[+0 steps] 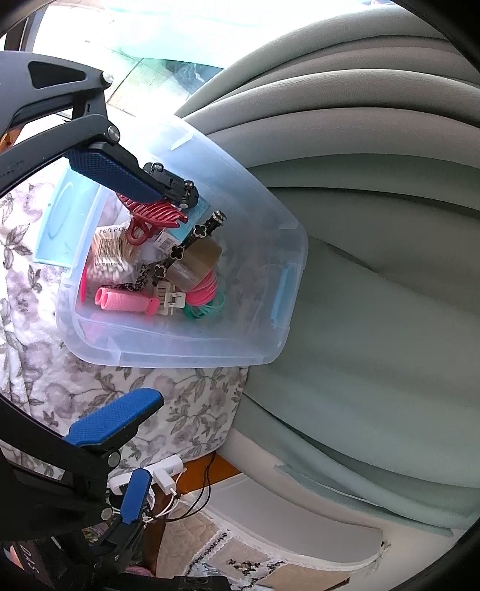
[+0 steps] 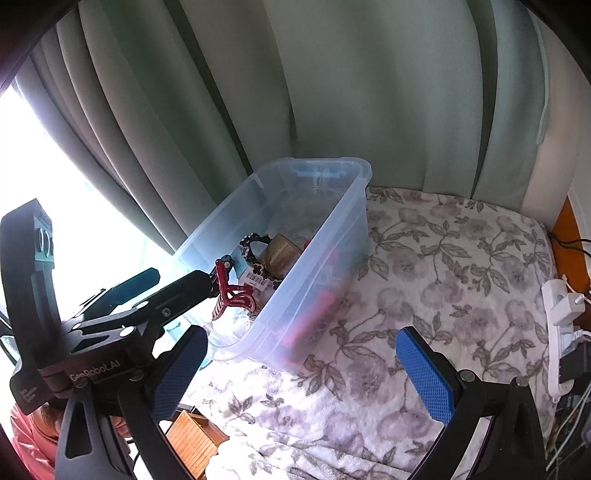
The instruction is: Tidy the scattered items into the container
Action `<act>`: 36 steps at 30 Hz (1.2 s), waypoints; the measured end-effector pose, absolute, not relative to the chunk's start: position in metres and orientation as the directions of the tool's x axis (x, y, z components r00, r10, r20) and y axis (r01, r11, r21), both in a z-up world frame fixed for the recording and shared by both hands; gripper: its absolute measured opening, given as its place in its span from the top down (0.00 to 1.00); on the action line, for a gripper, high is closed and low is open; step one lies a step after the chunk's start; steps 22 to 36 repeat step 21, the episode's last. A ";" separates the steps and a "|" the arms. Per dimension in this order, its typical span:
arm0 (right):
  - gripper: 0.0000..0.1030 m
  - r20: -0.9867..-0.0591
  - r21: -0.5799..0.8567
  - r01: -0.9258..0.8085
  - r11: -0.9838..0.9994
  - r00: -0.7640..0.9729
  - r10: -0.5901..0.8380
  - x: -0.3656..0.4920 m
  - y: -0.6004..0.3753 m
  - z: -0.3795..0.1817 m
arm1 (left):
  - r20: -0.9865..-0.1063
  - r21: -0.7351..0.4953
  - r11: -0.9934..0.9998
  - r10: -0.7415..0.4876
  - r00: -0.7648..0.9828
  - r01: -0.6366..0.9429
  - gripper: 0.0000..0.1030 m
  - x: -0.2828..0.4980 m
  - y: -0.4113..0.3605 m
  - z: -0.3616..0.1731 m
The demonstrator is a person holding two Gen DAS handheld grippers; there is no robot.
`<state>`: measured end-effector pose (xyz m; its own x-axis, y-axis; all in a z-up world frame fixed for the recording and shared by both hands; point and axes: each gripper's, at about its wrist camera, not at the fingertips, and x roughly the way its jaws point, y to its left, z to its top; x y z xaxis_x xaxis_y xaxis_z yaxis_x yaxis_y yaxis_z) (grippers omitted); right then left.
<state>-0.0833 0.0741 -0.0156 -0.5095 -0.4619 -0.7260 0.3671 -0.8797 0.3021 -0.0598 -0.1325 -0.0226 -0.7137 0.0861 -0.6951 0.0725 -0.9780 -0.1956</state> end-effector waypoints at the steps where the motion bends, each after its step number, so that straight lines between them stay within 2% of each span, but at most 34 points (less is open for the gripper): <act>1: 0.00 -0.726 0.302 0.366 -0.880 -0.510 -0.461 -0.083 0.074 -0.015 | -0.698 -0.204 -0.977 0.095 -0.709 0.069 0.03 -0.061 -0.133 -0.023; 36: 0.00 -0.747 0.287 0.360 -0.888 -0.496 -0.443 -0.082 0.068 -0.018 | -0.672 -0.188 -0.979 0.074 -0.737 0.073 0.03 -0.055 -0.138 -0.026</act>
